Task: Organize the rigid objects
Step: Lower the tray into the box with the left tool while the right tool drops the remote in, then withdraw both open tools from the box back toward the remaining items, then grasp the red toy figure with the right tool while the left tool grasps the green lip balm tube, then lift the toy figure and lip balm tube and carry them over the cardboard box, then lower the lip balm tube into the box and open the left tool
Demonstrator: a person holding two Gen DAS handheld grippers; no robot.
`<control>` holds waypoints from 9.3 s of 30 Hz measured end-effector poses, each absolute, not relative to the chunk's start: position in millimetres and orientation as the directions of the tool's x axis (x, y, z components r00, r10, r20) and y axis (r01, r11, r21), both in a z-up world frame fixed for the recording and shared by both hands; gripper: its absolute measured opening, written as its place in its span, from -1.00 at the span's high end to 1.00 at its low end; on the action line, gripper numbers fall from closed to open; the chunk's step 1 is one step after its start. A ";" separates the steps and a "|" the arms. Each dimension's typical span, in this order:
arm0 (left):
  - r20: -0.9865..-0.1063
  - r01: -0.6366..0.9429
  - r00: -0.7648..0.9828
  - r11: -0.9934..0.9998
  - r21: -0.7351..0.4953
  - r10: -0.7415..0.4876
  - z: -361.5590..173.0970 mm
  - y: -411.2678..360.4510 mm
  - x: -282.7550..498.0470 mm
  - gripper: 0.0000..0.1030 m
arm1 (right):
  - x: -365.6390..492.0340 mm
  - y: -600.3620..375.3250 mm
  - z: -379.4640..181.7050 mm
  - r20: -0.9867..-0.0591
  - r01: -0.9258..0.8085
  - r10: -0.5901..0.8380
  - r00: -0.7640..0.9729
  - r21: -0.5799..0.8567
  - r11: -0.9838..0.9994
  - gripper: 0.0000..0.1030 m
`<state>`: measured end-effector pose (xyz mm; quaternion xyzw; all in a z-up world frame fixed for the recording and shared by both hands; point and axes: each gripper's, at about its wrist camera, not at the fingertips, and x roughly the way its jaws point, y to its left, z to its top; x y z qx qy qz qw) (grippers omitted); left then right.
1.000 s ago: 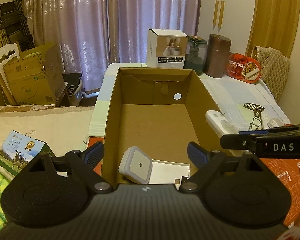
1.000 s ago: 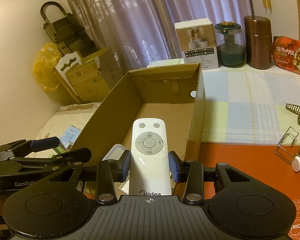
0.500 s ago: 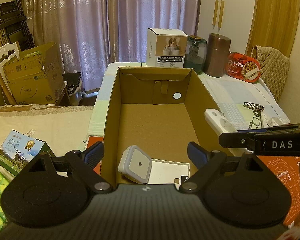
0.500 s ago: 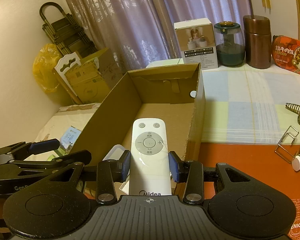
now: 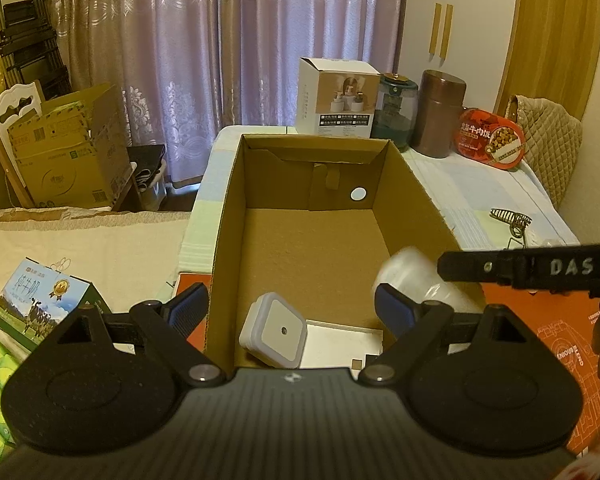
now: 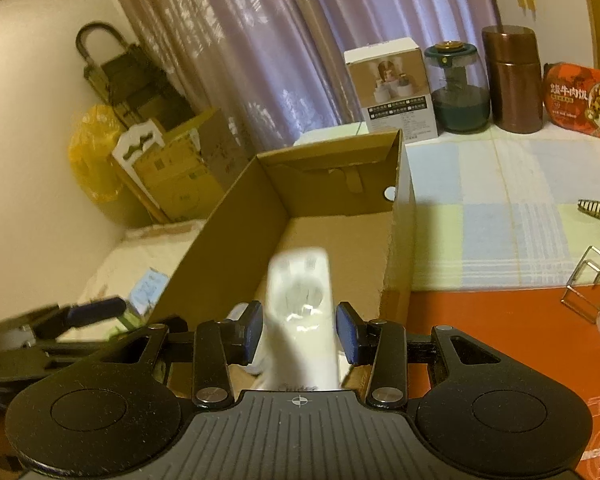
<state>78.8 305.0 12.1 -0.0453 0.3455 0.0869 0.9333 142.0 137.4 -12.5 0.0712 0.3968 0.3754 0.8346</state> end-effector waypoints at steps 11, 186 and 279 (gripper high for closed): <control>-0.625 -0.204 0.771 0.977 -0.054 0.126 29.0 290.3 64.2 -0.70 | 130.3 95.0 6.6 -0.566 -0.540 0.680 0.466 0.426 0.726 -0.14; -0.684 0.206 0.698 0.974 -0.090 -0.211 -99.9 7.9 194.2 0.48 | 182.4 -170.0 -100.6 -0.605 -0.287 0.262 0.752 0.058 0.956 -0.26; -0.719 -0.149 0.685 0.989 0.017 0.116 -10.5 302.3 76.6 0.48 | 119.3 141.5 -23.5 -0.614 -0.707 0.634 0.470 0.169 0.687 -0.26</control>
